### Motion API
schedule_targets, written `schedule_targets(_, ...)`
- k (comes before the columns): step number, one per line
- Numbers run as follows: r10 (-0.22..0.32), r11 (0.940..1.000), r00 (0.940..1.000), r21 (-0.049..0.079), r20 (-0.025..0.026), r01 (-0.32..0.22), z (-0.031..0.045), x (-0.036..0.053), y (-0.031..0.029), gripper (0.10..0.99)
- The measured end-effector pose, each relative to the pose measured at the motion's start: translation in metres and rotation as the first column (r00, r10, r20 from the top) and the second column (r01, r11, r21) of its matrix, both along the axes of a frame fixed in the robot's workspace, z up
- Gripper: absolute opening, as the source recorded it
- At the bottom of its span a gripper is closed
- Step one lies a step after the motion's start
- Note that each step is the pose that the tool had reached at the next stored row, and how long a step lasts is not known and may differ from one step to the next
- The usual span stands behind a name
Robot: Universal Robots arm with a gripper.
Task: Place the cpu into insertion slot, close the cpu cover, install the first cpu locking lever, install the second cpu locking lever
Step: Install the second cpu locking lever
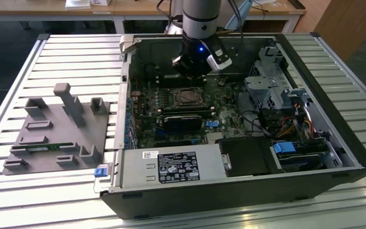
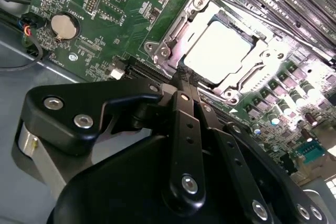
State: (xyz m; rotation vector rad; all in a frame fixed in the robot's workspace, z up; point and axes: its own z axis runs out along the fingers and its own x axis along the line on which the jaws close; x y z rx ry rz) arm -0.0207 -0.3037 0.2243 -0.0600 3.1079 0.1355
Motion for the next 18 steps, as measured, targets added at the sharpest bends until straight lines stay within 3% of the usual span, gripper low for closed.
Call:
schedule_targets(9, 0.0, 1.0, 1.0, 0.0, -0.0002, 0.0, 0.0001, -0.0003, -0.0092, 0.106)
schedule_targets(18, 0.0, 1.0, 1.0, 0.0, -0.0002, 0.0, 0.0001, -0.0003, -0.0229, 0.106)
